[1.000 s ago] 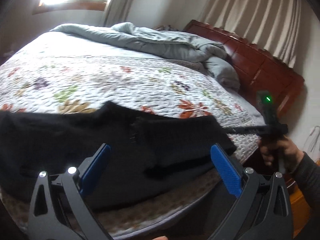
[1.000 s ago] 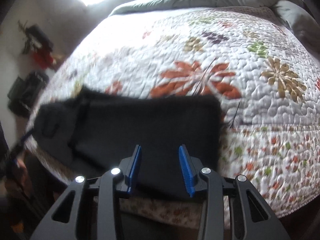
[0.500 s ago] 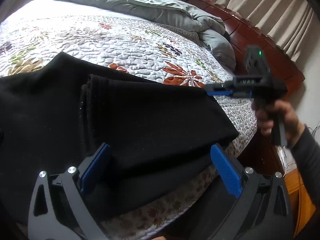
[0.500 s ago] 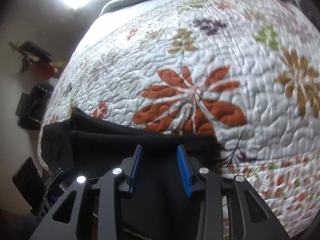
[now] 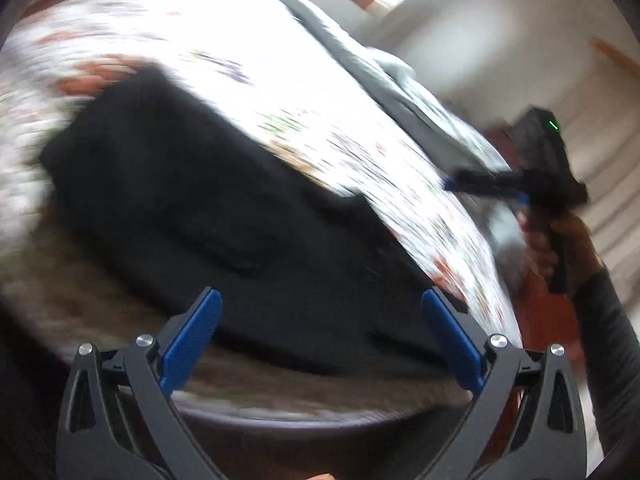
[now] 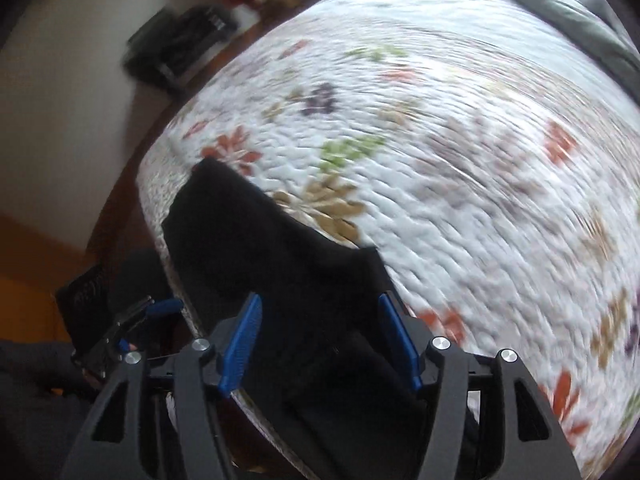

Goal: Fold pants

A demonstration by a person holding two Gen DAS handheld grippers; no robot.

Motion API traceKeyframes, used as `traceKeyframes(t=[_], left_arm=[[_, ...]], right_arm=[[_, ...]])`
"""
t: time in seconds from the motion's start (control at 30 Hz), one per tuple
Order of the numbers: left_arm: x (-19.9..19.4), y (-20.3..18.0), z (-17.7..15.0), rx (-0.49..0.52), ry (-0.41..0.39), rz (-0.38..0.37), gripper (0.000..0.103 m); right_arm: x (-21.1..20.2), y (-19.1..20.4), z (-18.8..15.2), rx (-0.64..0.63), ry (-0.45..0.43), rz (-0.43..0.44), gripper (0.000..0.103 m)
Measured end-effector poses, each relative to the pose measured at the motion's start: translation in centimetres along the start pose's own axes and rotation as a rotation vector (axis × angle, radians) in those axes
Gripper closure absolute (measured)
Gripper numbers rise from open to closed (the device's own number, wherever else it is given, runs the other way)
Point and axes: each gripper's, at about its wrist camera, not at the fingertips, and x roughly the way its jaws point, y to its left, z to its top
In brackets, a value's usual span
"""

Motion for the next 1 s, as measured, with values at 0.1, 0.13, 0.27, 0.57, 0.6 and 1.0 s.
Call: traceKeyframes(t=[0.1, 0.13, 0.27, 0.57, 0.6, 1.0], left_arm=[[-2.4, 4.4, 1.6, -0.152, -0.077, 0.107, 0.004], [-3.0, 5.8, 2.1, -0.207, -0.092, 0.127, 0.004], [-4.1, 9.9, 3.8, -0.351, -0.101, 0.137, 0.004], [-3.6, 12.5, 5.2, -0.419, -0.081, 0.073, 0.004], [-3.5, 12.3, 5.0, -0.406, -0.074, 0.078, 0.004], [-1.2, 12.1, 6.1, -0.406, -0.008, 0.075, 0.004]], right_arm=[[3.4, 4.0, 5.0, -0.108, 0.078, 0.034, 0.036], [4.5, 5.3, 6.5, -0.138, 0.105, 0.05, 0.035], [9.2, 9.5, 11.1, -0.236, 0.211, 0.109, 0.028], [19.5, 14.0, 16.6, -0.331, 0.377, 0.187, 0.023], [20.3, 14.1, 16.9, -0.333, 0.389, 0.189, 0.023], [26.5, 15.1, 17.9, -0.372, 0.578, 0.276, 0.022]])
